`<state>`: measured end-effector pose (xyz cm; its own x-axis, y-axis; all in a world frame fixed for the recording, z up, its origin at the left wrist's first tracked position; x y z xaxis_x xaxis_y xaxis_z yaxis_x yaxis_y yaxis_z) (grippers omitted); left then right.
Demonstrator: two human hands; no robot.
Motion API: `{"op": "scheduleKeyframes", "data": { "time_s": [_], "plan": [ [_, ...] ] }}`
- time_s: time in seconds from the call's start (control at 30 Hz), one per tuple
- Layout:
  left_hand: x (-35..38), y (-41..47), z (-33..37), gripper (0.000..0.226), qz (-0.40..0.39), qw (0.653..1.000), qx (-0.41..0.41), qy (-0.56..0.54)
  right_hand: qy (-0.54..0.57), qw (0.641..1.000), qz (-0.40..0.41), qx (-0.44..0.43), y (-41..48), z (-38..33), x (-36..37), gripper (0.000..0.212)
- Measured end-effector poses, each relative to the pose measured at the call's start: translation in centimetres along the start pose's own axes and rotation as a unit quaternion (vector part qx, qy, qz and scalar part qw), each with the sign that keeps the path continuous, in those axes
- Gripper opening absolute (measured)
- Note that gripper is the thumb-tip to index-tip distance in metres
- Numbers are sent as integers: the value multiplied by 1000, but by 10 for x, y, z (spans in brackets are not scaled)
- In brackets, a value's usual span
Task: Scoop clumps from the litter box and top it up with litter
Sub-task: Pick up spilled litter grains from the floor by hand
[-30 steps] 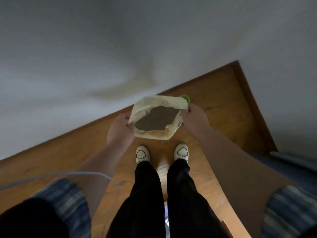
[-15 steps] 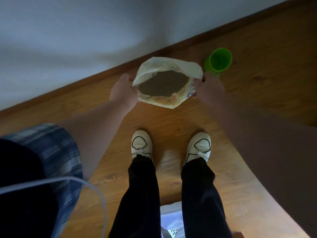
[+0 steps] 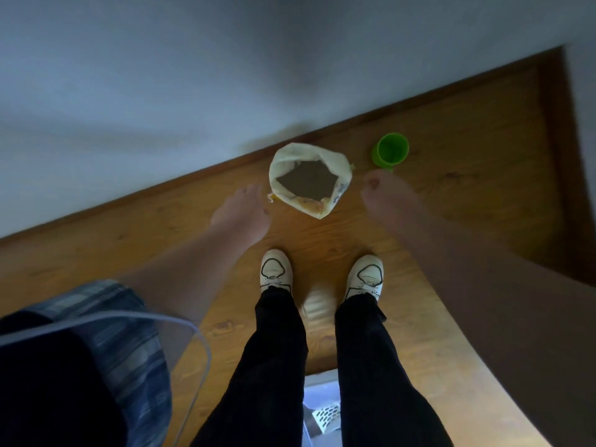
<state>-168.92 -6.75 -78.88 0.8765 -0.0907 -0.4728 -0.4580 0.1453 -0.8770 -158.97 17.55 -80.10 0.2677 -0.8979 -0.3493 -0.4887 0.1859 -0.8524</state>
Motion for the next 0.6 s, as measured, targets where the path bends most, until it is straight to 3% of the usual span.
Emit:
{"op": "scheduleKeyframes", "data": {
  "time_s": [0.23,0.43,0.6],
  "plan": [
    [-136,-231,61,55,109,988,106,40,-71,994,41,-72,-227,-83,-99,45],
    [-222,-420,118,52,265,942,200,41,-97,968,131,-190,-408,-153,-167,54],
    [-252,-501,147,56,290,934,209,20,-153,930,222,-251,-518,-184,-216,57]
  ]
}}
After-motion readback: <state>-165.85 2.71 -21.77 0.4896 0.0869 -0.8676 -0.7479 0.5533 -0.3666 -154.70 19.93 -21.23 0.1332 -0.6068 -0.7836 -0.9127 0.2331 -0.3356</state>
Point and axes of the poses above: each hand's wrist, its own y-axis towards the middle knuckle, its own x-axis out of the palm, z = x × y, the point moved 7 cm from there along y, towards the middle knuckle, and after that the axes turned 12 degrees about -z, right-handed, at the moved point
